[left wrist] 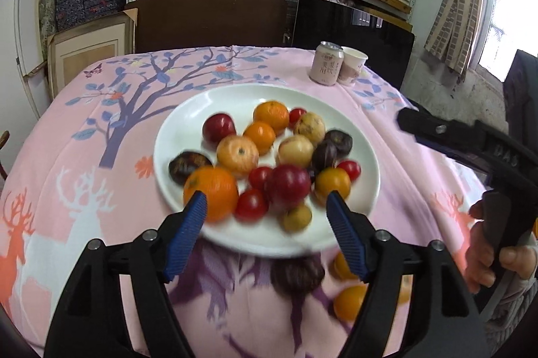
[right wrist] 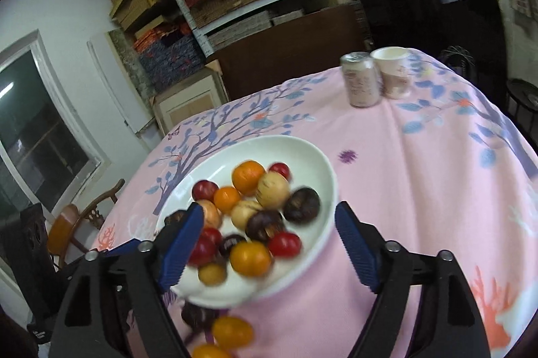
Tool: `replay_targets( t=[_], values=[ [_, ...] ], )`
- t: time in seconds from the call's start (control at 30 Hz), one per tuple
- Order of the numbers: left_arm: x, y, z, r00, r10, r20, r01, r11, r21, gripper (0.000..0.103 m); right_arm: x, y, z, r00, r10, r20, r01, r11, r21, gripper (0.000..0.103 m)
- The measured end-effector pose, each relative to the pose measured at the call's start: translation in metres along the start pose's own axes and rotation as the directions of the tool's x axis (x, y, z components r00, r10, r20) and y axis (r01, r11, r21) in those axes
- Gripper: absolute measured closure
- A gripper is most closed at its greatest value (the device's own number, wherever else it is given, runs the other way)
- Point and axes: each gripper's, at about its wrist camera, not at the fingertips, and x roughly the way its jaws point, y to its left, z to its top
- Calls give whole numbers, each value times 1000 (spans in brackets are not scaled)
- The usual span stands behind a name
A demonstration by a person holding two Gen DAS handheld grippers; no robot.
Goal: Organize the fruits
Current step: 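Withdraw both grippers and close the left gripper on the dark round fruit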
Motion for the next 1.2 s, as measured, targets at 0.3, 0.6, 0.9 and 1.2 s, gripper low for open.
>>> replay_targets(
  t=[0.3,0.6,0.9,1.2],
  values=[
    [0,-12,-39,998,23,-66,-21,999,28,28,-26,-30,-32,1000,29,-7,-28,992,121,17],
    [25,-19,-44,989,51,-142,-43,997,62,28,-30,-30,-31,999,50,-3,-49,991,124,16],
    [19,5,-47,976,171,-137,-167,985,39,17,-29,-29,-30,999,42,-9,-41,993,111,14],
    [18,11,-48,986,95,-139,-95,995,7,19,-31,-27,-31,999,49,-7,-48,994,102,14]
  ],
)
